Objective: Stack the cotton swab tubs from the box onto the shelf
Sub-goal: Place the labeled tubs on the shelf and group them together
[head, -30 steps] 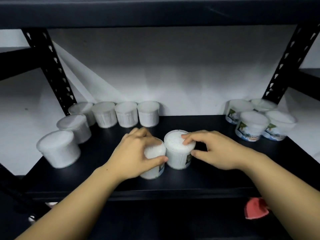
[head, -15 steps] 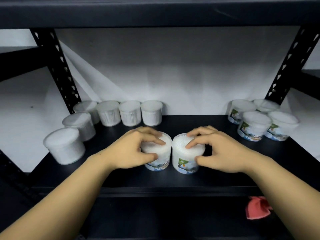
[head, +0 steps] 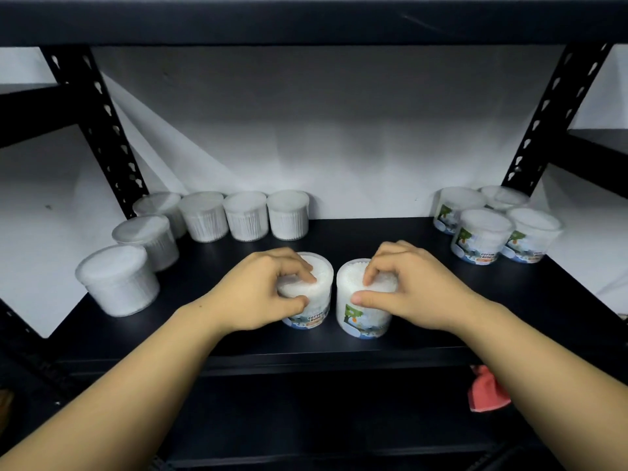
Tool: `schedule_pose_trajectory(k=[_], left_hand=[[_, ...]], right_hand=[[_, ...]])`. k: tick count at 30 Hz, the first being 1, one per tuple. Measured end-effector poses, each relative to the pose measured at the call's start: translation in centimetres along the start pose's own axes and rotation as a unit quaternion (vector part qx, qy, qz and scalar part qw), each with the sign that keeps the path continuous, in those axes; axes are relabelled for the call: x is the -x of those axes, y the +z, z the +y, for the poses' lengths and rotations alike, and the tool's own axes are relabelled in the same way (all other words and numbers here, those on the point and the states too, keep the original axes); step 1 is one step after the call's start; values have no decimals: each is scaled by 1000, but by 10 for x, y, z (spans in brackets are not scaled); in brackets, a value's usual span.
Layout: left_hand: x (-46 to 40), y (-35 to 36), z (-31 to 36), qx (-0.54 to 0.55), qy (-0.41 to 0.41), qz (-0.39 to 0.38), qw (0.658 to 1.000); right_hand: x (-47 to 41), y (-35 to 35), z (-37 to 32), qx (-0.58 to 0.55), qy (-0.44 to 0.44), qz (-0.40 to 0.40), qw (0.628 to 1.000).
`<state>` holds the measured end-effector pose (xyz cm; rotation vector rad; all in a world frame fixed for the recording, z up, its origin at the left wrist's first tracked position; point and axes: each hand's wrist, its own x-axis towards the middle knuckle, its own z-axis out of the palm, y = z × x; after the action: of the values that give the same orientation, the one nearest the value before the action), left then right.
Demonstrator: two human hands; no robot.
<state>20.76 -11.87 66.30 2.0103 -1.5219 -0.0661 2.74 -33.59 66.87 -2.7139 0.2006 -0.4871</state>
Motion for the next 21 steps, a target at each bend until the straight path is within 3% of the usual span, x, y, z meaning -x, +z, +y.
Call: schedule_pose_trajectory(k=[4,10,21], left_hand=[[1,2,2,4,-5,1,1000],[2,2,5,30,1,-1,1000],[-4,10,13,24,11,-25,999]], right_hand=[[1,1,-12,99,15,-13,995],[11,-9,0,63,21,-64,996],[25,-8,12,25,12,-3,1000]])
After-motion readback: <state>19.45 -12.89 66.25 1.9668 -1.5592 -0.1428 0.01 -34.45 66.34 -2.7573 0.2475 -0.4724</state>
